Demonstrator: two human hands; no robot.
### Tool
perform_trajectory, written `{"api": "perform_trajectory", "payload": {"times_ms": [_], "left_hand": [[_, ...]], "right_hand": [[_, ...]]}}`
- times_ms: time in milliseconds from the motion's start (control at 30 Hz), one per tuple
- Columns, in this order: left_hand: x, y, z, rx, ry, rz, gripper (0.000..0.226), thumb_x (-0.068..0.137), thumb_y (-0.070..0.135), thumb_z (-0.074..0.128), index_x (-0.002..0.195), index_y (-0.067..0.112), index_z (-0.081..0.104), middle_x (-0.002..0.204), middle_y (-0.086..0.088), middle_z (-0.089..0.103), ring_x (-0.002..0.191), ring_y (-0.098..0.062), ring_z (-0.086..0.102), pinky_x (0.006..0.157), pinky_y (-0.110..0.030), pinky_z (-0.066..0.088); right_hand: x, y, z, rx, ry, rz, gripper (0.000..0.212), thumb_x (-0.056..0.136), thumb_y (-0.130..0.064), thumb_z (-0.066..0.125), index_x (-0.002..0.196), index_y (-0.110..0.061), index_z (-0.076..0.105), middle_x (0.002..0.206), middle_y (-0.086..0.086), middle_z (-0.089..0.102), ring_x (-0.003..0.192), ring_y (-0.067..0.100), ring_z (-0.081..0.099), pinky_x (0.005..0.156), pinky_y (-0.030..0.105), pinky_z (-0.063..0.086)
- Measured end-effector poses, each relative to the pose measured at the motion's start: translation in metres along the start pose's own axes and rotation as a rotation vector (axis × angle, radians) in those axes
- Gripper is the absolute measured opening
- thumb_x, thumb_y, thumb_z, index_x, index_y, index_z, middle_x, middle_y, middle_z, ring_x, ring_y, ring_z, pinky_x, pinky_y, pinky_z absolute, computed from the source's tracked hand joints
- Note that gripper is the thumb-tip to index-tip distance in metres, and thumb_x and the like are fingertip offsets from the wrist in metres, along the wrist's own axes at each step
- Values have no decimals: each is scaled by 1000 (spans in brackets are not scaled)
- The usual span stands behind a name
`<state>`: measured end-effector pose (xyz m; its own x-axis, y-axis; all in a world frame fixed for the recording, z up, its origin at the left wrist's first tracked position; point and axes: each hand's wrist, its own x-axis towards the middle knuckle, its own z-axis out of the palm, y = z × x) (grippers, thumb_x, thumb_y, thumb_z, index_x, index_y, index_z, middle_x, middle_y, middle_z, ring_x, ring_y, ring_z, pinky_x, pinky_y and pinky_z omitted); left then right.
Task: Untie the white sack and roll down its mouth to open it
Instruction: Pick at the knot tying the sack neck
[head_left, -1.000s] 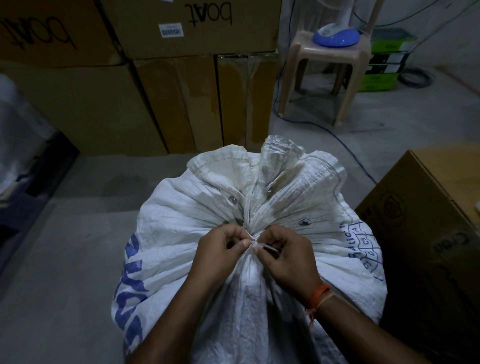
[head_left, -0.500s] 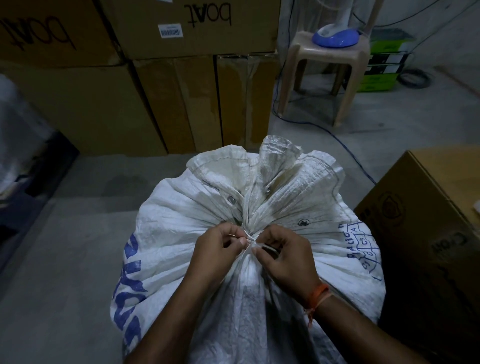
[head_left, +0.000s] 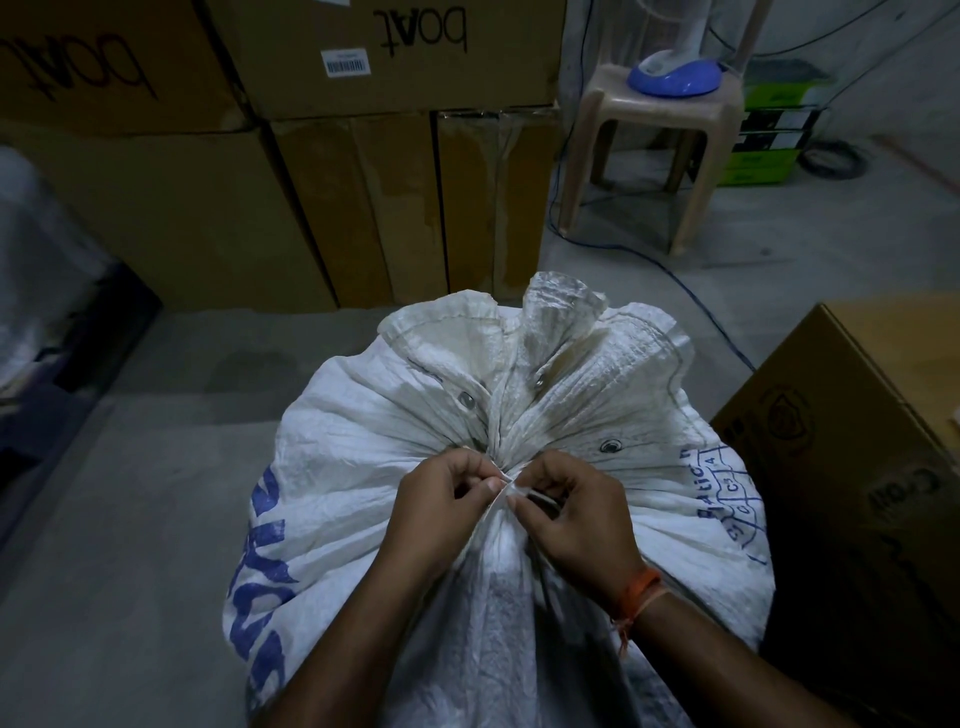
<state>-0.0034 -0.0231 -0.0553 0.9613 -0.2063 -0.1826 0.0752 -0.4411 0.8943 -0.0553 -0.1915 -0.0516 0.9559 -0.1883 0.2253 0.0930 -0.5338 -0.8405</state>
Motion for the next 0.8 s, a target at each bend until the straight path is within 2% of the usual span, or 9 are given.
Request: {"api": "perform_trajectory", "payload": {"times_ms": [67, 200, 367, 433, 533, 667, 733, 800], "left_hand": [[1, -1, -1, -23, 4, -19, 8, 90, 17, 79, 85, 23, 79, 75, -4, 78, 67, -9, 66, 70, -30, 52], [0, 0, -1, -33, -8, -27, 9, 91, 15, 79, 85, 21, 80, 66, 5, 73, 63, -5, 63, 67, -27, 49], [0, 1, 0, -18, 2, -16, 5, 87, 24, 78, 83, 26, 80, 73, -2, 79, 66, -9, 68, 68, -31, 52], [0, 2, 0, -22, -9, -17, 4, 85, 27, 77, 84, 27, 81, 77, 1, 80, 74, -15, 75, 73, -35, 57], [-2, 5, -1, -15, -29, -3, 7, 90, 23, 77, 85, 25, 81, 80, 6, 81, 79, -10, 76, 78, -34, 58], [-9, 16, -5, -32, -50, -4, 21, 93, 41, 70, 86, 25, 81, 81, 5, 80, 81, -12, 75, 80, -38, 59], [-14, 22, -7, -78, -73, -20, 30, 84, 52, 73, 88, 24, 81, 82, 3, 81, 84, -15, 77, 83, -39, 60], [-18, 23, -7, -57, -72, -17, 32, 76, 52, 79, 90, 23, 80, 85, 2, 82, 86, -18, 79, 83, -38, 63]], "right_hand": [[0, 0, 0, 15, -1, 10, 15, 75, -15, 82, 74, -19, 68, 70, -6, 67, 68, 6, 65, 65, 27, 54], [0, 0, 0, 13, -8, 16, 16, 75, -14, 81, 74, -19, 66, 68, -6, 66, 66, 8, 64, 64, 35, 54], [0, 0, 0, 12, -7, 16, 16, 75, -14, 82, 74, -19, 67, 68, -6, 66, 66, 8, 64, 64, 33, 54], [0, 0, 0, 5, -10, 14, 15, 75, -15, 82, 74, -19, 67, 69, -6, 66, 66, 9, 64, 64, 33, 54], [0, -1, -1, -1, -7, 11, 15, 75, -15, 82, 74, -19, 67, 69, -6, 66, 66, 8, 64, 63, 30, 53], [0, -2, -1, 2, 0, 12, 16, 75, -14, 82, 74, -19, 67, 68, -8, 65, 66, 6, 63, 62, 20, 50], [0, -3, -1, 6, -1, -2, 15, 76, -14, 81, 75, -19, 67, 69, -10, 65, 67, 3, 63, 62, 16, 47], [0, -2, -1, 15, -16, -11, 14, 79, -17, 79, 77, -20, 66, 71, -8, 66, 69, 6, 65, 64, 23, 52]]}}
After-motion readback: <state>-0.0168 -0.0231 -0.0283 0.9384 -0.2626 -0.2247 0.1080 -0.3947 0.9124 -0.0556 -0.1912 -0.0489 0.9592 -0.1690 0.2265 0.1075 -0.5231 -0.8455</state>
